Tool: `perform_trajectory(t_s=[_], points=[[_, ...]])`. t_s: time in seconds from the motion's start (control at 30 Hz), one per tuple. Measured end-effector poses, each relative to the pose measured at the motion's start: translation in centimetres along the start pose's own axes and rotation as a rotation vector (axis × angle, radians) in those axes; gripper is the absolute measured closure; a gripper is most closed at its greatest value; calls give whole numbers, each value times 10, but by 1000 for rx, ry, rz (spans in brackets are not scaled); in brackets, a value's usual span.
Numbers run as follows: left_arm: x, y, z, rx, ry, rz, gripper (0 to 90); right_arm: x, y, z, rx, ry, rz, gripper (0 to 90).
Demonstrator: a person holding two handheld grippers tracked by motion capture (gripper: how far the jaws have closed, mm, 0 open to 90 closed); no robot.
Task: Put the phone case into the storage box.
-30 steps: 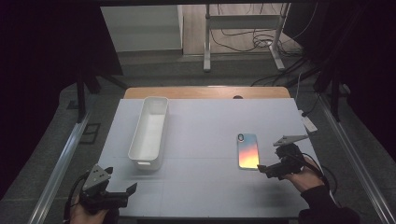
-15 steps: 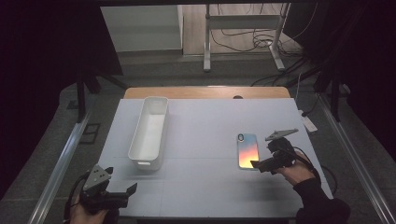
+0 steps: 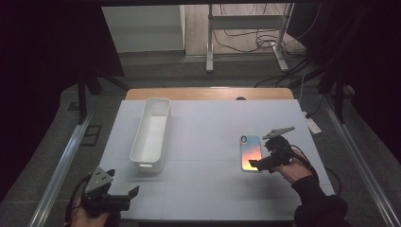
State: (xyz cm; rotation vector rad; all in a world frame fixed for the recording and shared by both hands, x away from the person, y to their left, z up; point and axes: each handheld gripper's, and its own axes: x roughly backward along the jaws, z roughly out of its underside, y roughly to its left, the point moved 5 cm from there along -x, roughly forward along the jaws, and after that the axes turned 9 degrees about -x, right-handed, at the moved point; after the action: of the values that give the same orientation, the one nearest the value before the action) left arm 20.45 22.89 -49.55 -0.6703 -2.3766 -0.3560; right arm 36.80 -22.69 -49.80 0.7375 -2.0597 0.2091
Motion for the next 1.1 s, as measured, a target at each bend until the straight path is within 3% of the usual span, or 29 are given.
perform_trajectory(t_s=[0.57,0.87,0.93,1.0,1.03,1.1], points=[[0,-1,0,-10,5,-1,8,-17,9,-13,46,39,-2,0],[0,-1,0,-16,8,-3,8,-24,9,-14,42,76,1,8],[-1,-1,0,-17,9,-3,8,-25,9,-14,44,80,8,54],[0,-1,0,-17,8,-4,8,-25,8,-14,58,87,12,213],[0,-1,0,-17,8,-4,8,-25,8,-14,58,87,12,213],[-1,-1,0,-17,9,-4,8,-26,9,-13,67,100,4,352]])
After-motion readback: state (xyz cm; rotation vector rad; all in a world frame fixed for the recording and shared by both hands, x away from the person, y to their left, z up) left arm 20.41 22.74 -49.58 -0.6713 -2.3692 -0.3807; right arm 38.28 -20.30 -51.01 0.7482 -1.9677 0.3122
